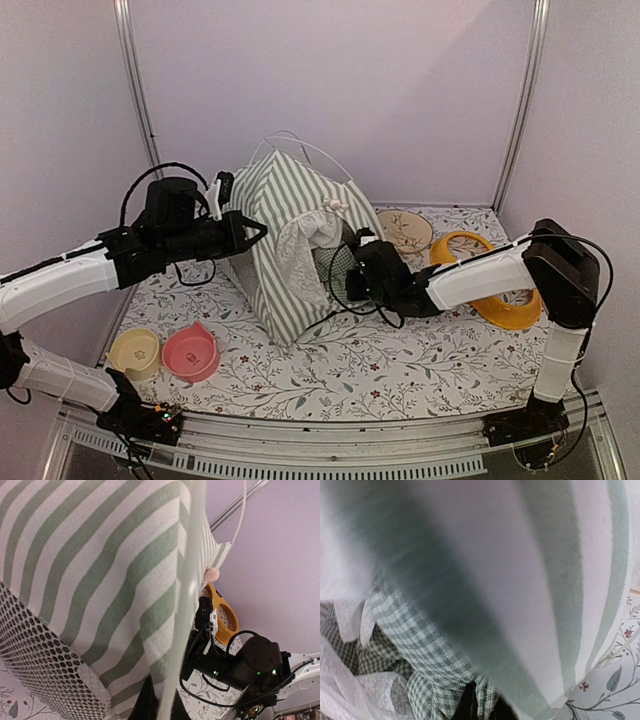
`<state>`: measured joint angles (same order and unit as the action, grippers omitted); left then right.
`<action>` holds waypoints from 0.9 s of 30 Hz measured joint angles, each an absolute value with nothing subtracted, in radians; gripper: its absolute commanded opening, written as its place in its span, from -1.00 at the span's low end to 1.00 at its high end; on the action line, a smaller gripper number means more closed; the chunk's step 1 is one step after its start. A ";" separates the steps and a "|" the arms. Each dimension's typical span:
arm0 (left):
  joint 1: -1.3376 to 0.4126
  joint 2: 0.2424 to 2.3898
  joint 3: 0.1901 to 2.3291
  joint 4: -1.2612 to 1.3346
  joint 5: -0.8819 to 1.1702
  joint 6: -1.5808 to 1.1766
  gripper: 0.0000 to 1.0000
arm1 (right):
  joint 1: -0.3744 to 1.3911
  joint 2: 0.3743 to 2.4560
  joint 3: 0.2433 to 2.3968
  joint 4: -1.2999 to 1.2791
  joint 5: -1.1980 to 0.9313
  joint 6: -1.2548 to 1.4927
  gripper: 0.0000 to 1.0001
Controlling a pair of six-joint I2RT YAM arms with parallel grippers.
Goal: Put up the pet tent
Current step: Place the cushion in the tent.
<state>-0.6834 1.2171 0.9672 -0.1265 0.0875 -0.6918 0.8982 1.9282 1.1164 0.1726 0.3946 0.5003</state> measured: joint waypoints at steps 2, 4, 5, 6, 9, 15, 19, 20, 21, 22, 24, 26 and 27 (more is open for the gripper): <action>-0.686 1.192 0.945 -0.116 0.068 -0.708 -1.00 | 0.974 1.868 1.025 0.251 0.460 0.434 -1.00; -0.686 1.171 0.932 -0.114 0.056 -0.716 -1.00 | 1.039 1.808 0.948 0.331 0.455 0.378 -0.98; -0.686 1.165 0.931 -0.115 0.051 -0.719 -1.00 | 1.058 1.765 0.903 0.374 0.423 0.359 -0.94; -0.687 1.163 0.931 -0.113 0.049 -0.722 -1.00 | 1.066 1.724 0.870 0.403 0.378 0.344 -0.96; -0.688 1.164 0.930 -0.099 0.047 -0.728 -1.00 | 1.015 1.646 0.847 0.414 0.237 0.326 -0.70; -0.688 1.186 0.930 -0.068 0.053 -0.733 -1.00 | 0.945 1.592 0.816 0.357 0.120 0.354 0.28; -0.699 1.233 0.944 -0.062 0.090 -0.716 -1.00 | 0.948 1.443 0.749 0.239 0.130 0.426 0.49; -0.701 1.246 0.950 -0.056 0.098 -0.712 -1.00 | 0.948 1.400 0.748 0.225 0.148 0.454 0.43; -0.704 1.261 0.957 -0.048 0.107 -0.708 -1.00 | 0.948 1.369 0.749 0.224 0.165 0.470 0.35; -0.708 1.274 0.963 -0.038 0.115 -0.707 -1.00 | 0.948 1.340 0.763 0.221 0.192 0.496 0.24; -0.712 1.291 0.968 -0.020 0.123 -0.707 -1.00 | 0.948 1.342 0.829 0.223 0.240 0.534 0.11; -0.720 1.306 0.973 -0.010 0.124 -0.707 -1.00 | 0.949 1.400 0.917 0.236 0.280 0.564 0.03; -0.726 1.312 0.976 -0.007 0.123 -0.707 -1.00 | 0.949 1.435 0.950 0.251 0.294 0.568 0.02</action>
<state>-0.7258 1.3125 0.9760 -0.0071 0.1234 -0.7071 0.9485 1.4353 0.9504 0.2512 0.2943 0.5682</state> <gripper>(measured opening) 0.019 0.542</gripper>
